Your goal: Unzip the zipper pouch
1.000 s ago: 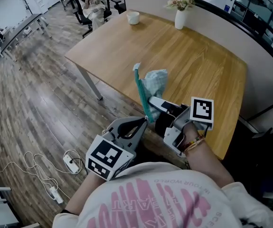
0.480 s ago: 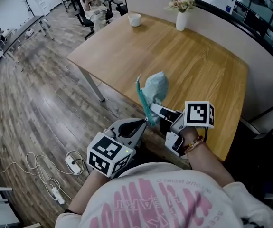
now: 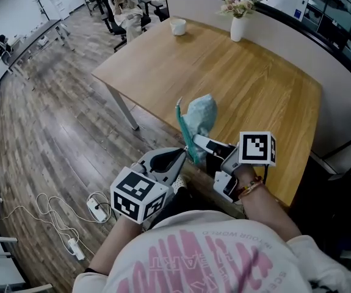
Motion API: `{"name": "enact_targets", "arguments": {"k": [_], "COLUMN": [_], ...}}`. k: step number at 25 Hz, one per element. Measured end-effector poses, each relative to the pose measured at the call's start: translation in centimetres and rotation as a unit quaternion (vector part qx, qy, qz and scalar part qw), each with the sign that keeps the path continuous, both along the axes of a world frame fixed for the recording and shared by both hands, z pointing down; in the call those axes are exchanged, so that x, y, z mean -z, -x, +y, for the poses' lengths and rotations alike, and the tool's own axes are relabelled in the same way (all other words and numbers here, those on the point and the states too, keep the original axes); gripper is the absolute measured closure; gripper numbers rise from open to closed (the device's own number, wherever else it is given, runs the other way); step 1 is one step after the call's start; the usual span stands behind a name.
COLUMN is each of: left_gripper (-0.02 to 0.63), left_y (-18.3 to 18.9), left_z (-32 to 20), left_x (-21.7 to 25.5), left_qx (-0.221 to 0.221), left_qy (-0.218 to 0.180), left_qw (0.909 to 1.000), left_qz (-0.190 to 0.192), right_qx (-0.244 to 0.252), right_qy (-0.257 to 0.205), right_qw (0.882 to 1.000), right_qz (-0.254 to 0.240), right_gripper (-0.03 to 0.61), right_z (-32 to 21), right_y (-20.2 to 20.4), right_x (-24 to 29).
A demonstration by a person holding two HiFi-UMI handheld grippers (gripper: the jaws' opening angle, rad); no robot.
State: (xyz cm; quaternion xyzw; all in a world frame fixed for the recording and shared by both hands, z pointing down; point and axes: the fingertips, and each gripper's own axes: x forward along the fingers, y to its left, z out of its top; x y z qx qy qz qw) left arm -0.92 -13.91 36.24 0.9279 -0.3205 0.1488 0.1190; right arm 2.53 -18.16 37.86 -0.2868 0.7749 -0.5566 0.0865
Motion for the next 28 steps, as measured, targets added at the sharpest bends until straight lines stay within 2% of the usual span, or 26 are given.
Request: {"name": "enact_targets", "arguments": {"k": [4,16,28], "left_gripper": [0.607,0.601,0.595], "left_y": [1.0,0.7,2.2], "left_z": [0.0,-0.9,-2.3], "left_x": [-0.2,-0.3,-0.9], "left_qx": [0.016,0.029,0.082], "left_qy": [-0.001,0.001,0.021], "left_qw": [0.9999,0.9991,0.9949], "left_qz": [0.002,0.032,0.054], "right_qx": [0.006,-0.003,0.027], "right_qy": [0.0,0.007,0.003], "right_qw": [1.0,1.0,1.0], "right_qz": [-0.004,-0.013,-0.012], "right_gripper": [0.528,0.526,0.525], "right_z": [1.0,1.1,1.1], "right_y": [0.9,0.1,1.0], "right_x": [0.0,-0.4,-0.7]}}
